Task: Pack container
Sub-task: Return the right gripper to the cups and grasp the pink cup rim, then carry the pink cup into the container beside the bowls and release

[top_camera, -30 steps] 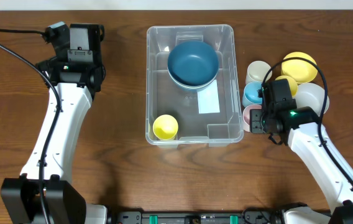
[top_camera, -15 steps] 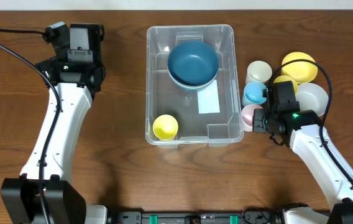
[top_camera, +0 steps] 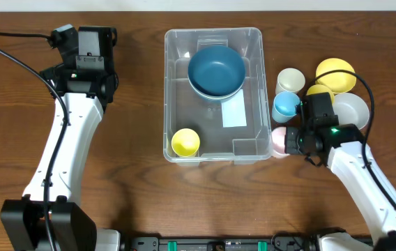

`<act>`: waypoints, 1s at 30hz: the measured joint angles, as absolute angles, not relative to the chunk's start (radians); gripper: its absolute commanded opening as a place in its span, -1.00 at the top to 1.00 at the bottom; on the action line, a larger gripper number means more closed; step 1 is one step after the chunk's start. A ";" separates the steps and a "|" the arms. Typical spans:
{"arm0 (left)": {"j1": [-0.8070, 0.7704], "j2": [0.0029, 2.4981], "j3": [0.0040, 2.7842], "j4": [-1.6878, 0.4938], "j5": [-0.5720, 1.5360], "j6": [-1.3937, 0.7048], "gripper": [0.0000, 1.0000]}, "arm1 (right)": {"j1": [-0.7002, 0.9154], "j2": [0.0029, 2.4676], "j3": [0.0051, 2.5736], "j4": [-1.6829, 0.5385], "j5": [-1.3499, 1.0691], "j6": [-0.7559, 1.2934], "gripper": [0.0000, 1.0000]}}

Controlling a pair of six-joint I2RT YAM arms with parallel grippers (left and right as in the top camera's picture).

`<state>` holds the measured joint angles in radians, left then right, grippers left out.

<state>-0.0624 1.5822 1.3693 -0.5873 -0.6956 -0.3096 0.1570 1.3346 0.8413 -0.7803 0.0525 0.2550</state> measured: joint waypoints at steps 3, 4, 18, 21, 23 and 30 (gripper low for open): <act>-0.062 1.582 1.369 -0.588 -0.696 -0.310 -0.96 | 0.157 1.257 0.876 -0.856 0.052 0.255 0.97; -0.062 1.582 1.369 -0.587 -0.696 -0.310 -0.96 | 0.157 1.224 0.896 -0.878 0.052 0.255 0.97; -0.062 1.582 1.369 -0.587 -0.696 -0.310 -0.96 | 0.232 0.918 1.181 -0.976 0.000 0.253 0.97; -0.062 1.582 1.369 -0.587 -0.696 -0.310 -0.96 | 0.289 0.936 1.211 -0.956 -0.025 0.253 0.97; -0.062 1.582 1.369 -0.587 -0.696 -0.310 -0.96 | 0.334 0.972 1.227 -0.935 -0.033 0.253 0.97; -0.062 1.582 1.369 -0.587 -0.696 -0.310 -0.96 | 0.484 1.230 1.292 -0.866 -0.047 0.252 0.98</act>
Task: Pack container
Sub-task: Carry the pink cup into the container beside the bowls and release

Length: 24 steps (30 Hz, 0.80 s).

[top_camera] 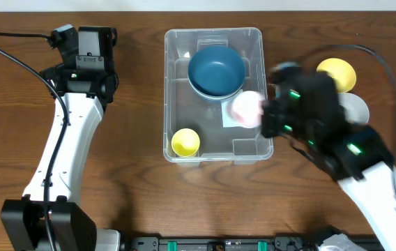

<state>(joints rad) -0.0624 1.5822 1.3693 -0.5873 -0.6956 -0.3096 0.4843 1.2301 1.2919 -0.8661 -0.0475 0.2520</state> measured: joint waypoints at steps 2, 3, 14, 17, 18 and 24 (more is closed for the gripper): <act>-0.062 1.582 1.369 -0.588 -0.696 -0.310 -0.96 | 0.512 1.310 1.322 -0.860 -0.049 0.252 0.98; -0.062 1.582 1.369 -0.588 -0.696 -0.310 -0.96 | 0.530 1.368 1.347 -0.855 -0.049 0.252 0.98; -0.062 1.582 1.369 -0.588 -0.696 -0.310 -0.96 | 0.600 1.730 1.523 -0.810 -0.026 0.252 0.97; -0.062 1.582 1.369 -0.588 -0.696 -0.310 -0.96 | 0.612 1.773 1.527 -0.778 -0.026 0.252 0.97; -0.062 1.582 1.369 -0.587 -0.696 -0.310 -0.96 | 0.615 1.784 1.527 -0.771 -0.026 0.252 0.98; -0.062 1.582 1.369 -0.587 -0.696 -0.310 -0.96 | 0.638 1.845 1.530 -0.738 -0.023 0.253 0.98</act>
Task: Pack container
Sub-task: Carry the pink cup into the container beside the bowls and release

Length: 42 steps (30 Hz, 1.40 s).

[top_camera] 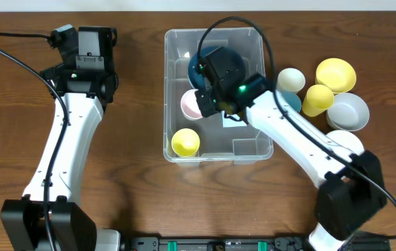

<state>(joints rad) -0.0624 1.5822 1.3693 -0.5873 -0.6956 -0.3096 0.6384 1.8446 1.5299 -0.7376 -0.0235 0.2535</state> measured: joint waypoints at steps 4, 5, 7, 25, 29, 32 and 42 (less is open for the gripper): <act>-0.062 1.582 1.369 -0.587 -0.696 -0.310 -0.96 | 0.644 1.881 1.531 -0.719 -0.023 0.256 0.97; -0.062 1.582 1.369 -0.588 -0.696 -0.310 -0.96 | 0.644 1.891 1.531 -0.709 -0.023 0.257 0.97; -0.062 1.582 1.369 -0.588 -0.696 -0.310 -0.96 | 0.644 1.908 1.531 -0.694 -0.023 0.257 0.97; -0.062 1.582 1.369 -0.588 -0.696 -0.310 -0.96 | 0.653 1.993 1.538 -0.640 -0.019 0.265 0.60; -0.062 1.582 1.369 -0.588 -0.696 -0.310 -0.96 | 0.653 1.993 1.538 -0.639 -0.019 0.271 0.49; -0.062 1.582 1.369 -0.587 -0.696 -0.310 -0.96 | 0.653 1.993 1.538 -0.649 -0.019 0.271 0.39; -0.062 1.582 1.369 -0.587 -0.696 -0.310 -0.96 | 0.653 1.909 1.577 -0.810 0.017 0.275 0.18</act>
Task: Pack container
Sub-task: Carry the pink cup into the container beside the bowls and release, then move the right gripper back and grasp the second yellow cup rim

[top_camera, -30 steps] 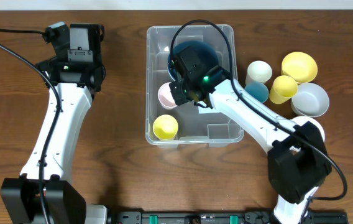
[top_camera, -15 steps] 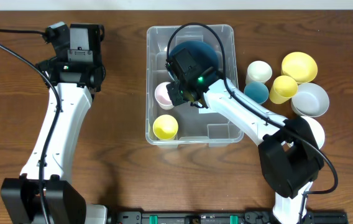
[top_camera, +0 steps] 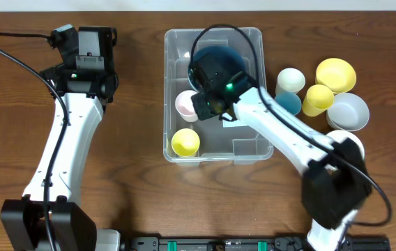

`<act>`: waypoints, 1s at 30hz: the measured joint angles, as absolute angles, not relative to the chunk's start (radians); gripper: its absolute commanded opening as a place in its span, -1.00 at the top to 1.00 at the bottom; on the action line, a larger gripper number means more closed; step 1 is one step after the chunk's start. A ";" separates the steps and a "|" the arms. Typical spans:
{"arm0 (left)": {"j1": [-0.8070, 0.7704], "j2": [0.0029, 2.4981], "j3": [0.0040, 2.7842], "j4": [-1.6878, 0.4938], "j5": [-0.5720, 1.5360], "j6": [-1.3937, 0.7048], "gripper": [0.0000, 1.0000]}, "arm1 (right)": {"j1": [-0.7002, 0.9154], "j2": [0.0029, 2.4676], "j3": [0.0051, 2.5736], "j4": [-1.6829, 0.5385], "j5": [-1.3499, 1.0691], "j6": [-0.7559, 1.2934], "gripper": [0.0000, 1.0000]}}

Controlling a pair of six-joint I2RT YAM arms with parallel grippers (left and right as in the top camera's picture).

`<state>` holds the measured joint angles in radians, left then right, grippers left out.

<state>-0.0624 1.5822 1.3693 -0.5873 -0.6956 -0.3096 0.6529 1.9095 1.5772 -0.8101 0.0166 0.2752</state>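
A clear plastic container [top_camera: 169,90] stands at the table's middle. Inside it, a dark blue bowl [top_camera: 220,50] lies at the far end, partly hidden by my right arm. A yellow cup [top_camera: 185,141] stands in the near left corner. A pink cup [top_camera: 185,104] stands upright by the left wall, between them. My right gripper [top_camera: 199,104] reaches into the container and appears shut on the pink cup's right rim. My left gripper [top_camera: 90,40] rests far left of the container, and its fingers are not discernible.
To the right of the container sit a cream cup [top_camera: 291,79], a blue cup [top_camera: 290,104], a yellow cup [top_camera: 318,98], a yellow bowl [top_camera: 336,72] and a white bowl [top_camera: 350,111]. Another white item [top_camera: 349,143] peeks from under the right arm.
The right gripper and the pink cup have shifted slightly left inside the container. The cup now shows its open top, upright near the left wall. The left arm has not moved.
The right gripper was at the pink cup outside the container's right wall. Then it held the cup over the container's right side. Then the cup was inside at the left, and now it stands upright above the yellow cup.
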 measured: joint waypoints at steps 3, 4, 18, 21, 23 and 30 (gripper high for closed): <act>-0.062 1.582 1.369 -0.587 -0.696 -0.310 -0.96 | 0.653 1.828 1.588 -0.845 0.047 0.275 0.12; -0.062 1.582 1.369 -0.587 -0.696 -0.310 -0.96 | 0.653 1.797 1.591 -0.853 0.057 0.275 0.12; -0.062 1.582 1.369 -0.587 -0.696 -0.310 -0.96 | 0.499 1.583 1.609 -1.159 0.318 0.331 -0.24; -0.062 1.582 1.369 -0.587 -0.696 -0.310 -0.96 | 0.395 1.583 1.608 -1.169 0.309 0.338 -0.25; -0.062 1.582 1.369 -0.587 -0.696 -0.310 -0.96 | 0.329 1.583 1.601 -1.165 0.290 0.342 -0.27; -0.062 1.582 1.369 -0.587 -0.696 -0.310 -0.96 | 0.118 1.583 1.510 -1.120 0.242 0.349 -0.32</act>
